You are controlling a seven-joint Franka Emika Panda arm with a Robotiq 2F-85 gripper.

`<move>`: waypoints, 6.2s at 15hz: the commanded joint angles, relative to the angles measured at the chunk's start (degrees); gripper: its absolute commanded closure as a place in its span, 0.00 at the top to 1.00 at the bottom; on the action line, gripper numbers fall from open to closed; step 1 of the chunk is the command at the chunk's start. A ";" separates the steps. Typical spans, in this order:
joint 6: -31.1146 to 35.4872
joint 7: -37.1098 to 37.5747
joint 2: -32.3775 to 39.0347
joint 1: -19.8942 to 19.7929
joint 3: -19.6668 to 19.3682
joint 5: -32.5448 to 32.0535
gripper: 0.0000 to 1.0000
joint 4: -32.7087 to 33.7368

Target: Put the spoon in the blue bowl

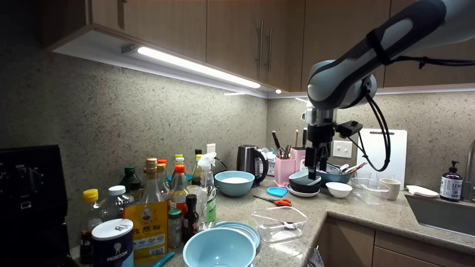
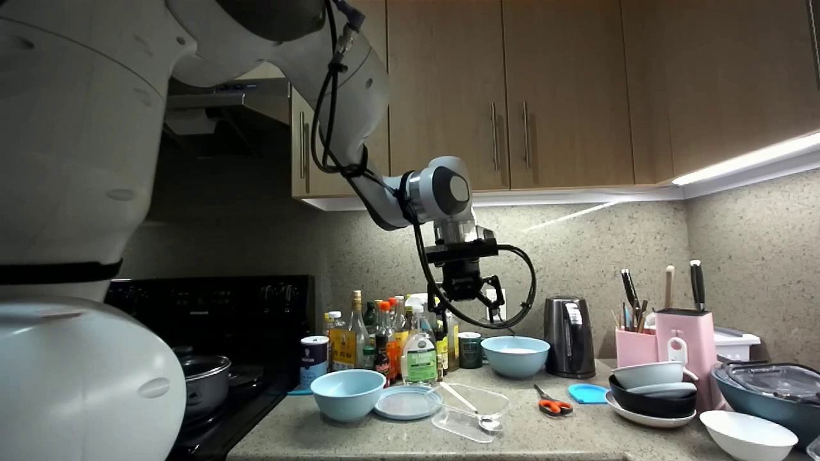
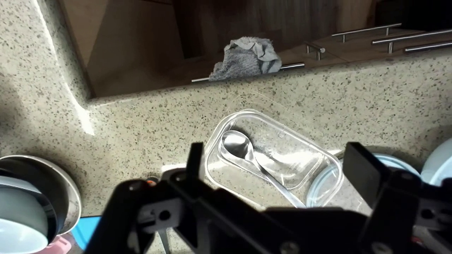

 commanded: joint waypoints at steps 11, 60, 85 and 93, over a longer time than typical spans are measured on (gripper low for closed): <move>-8.96 -0.99 18.78 -0.03 6.82 -3.05 1.00 18.48; -15.37 -20.92 49.18 -0.40 7.01 -9.09 0.37 49.71; -16.03 -23.28 49.40 2.98 8.64 -9.53 0.99 52.59; -19.69 -23.00 51.32 2.25 8.18 -8.72 0.27 55.22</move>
